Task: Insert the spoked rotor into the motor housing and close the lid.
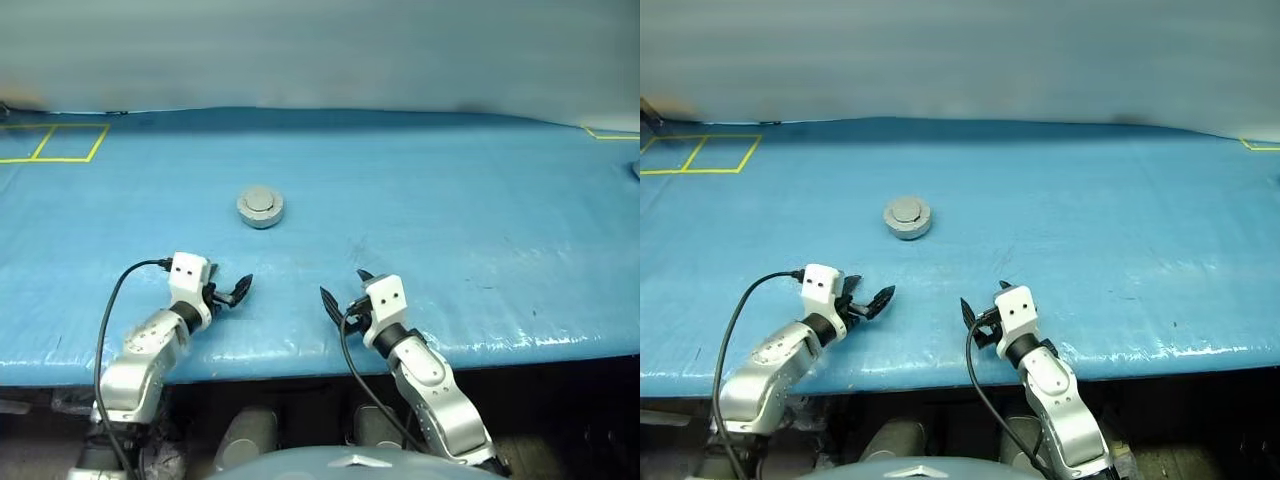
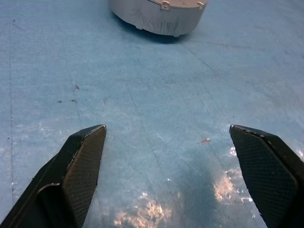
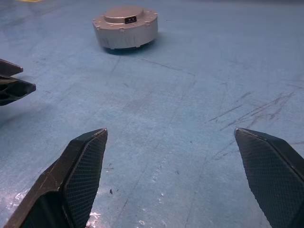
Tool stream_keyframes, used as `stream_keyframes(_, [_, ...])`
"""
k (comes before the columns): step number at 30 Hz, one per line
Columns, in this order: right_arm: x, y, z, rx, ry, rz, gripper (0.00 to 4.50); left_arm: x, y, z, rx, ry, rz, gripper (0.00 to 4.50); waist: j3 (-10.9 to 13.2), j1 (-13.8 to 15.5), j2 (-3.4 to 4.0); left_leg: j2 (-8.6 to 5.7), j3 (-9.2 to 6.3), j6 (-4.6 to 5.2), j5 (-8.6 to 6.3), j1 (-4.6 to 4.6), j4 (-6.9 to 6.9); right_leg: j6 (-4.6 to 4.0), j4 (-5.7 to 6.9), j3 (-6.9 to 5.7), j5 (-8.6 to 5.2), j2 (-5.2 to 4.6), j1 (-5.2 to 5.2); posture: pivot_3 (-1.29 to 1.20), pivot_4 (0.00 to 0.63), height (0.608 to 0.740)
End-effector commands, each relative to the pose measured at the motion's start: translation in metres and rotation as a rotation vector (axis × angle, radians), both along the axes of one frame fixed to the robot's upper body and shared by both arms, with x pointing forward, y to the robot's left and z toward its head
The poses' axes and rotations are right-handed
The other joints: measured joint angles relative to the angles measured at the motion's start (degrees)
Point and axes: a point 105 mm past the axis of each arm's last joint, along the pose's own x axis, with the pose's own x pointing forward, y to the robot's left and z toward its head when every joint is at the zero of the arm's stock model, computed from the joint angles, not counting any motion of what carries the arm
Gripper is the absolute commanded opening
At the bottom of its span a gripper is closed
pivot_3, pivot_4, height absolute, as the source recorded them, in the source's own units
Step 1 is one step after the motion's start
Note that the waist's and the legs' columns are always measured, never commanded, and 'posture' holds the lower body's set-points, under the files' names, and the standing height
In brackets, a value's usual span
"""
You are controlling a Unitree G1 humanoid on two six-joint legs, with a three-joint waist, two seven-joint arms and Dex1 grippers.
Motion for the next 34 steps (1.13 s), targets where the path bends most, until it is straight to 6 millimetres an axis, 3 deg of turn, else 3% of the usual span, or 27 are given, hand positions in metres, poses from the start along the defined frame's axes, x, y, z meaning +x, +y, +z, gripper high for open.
stream_keyframes(1, [0.000, -0.001, 0.016, 0.035, -0.051, -0.009, 4.50, 0.000, -0.010, 0.031, 0.040, -0.235, -0.001, 4.46, 0.0, 0.3, 0.01, 0.00, 0.00, 0.02, -0.01, -0.02, 0.00, 0.00, -0.01, -0.01, 0.00, 0.00, -0.01, 0.00, 0.150, 0.740])
stream_keyframes(10, [-0.004, 0.003, 0.018, 0.018, -0.085, 0.034, 4.50, -0.010, -0.033, 0.026, 0.096, -0.316, -0.099, 4.46, 0.0, 0.3, 0.03, -0.01, -0.04, 0.12, -0.05, -0.23, 0.01, 0.10, -0.05, -0.14, 0.03, 0.03, -0.03, 0.00, 0.150, 0.740])
stream_keyframes(20, [0.006, -0.012, 0.030, -0.046, -0.211, -0.096, 4.50, -0.007, -0.036, 0.019, 0.091, -0.292, -0.058, 4.46, 0.0, 0.3, 0.05, -0.01, -0.20, 0.12, -0.05, -0.31, 0.04, 0.48, -0.05, -0.42, -0.07, 0.04, -0.02, 0.00, 0.150, 0.740])
stream_keyframes(34, [0.009, -0.012, 0.028, -0.031, -0.200, -0.094, 4.50, 0.001, -0.036, 0.013, 0.077, -0.284, -0.043, 4.46, 0.1, 0.3, 0.06, -0.02, -0.32, 0.11, -0.05, -0.33, 0.05, 0.37, -0.05, -0.63, -0.05, 0.06, 0.00, 0.00, 0.150, 0.740])
